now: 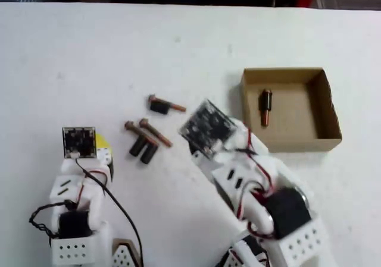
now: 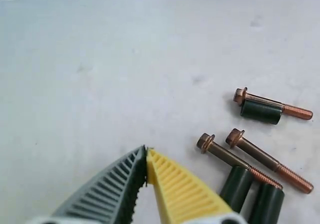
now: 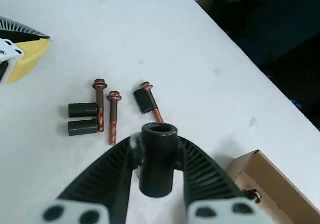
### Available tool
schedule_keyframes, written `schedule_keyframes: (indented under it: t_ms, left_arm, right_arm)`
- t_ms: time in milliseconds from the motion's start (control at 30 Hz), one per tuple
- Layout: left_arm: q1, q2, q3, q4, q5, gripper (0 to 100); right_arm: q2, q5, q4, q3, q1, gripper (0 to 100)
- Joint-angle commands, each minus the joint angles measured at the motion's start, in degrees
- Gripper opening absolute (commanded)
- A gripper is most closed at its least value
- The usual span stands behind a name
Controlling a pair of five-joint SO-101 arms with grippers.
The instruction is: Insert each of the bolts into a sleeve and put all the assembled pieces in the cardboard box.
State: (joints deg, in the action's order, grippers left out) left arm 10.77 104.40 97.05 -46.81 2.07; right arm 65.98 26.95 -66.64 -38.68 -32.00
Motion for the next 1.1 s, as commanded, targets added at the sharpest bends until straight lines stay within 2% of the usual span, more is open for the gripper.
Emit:
schedule_keyframes:
  t_ms: [0,133,500,733,833,967,1067]
  left_arm:
    - [0.4,0.2,0.0,-0.3,0.5,2]
    - [0.4,0.2,0.0,-0.3,0.5,2]
    - [-0.7,0.2,0.0,-1.4,0.4,2]
    - [-3.6,0.2,-4.6,-7.6,4.0,2]
    - [-3.6,0.0,-9.2,-11.5,4.1,2]
    - [-3.6,0.0,-15.8,-17.0,4.2,2]
    - [-3.6,-0.1,-20.4,-19.7,6.4,2]
  right_arm:
    - [5.1,-2.8,0.0,-2.1,3.8,1.7]
    - [8.4,-5.7,2.4,-5.5,7.2,1.7]
    - [20.4,-6.0,4.1,-14.4,7.7,1.7]
    - [26.0,-6.0,9.7,-23.1,12.8,1.7]
    - [28.7,-6.2,12.6,-27.1,13.1,1.7]
    - [33.5,-10.3,15.2,-31.5,13.2,1.7]
    - [37.3,-10.5,15.8,-33.7,13.2,1.7]
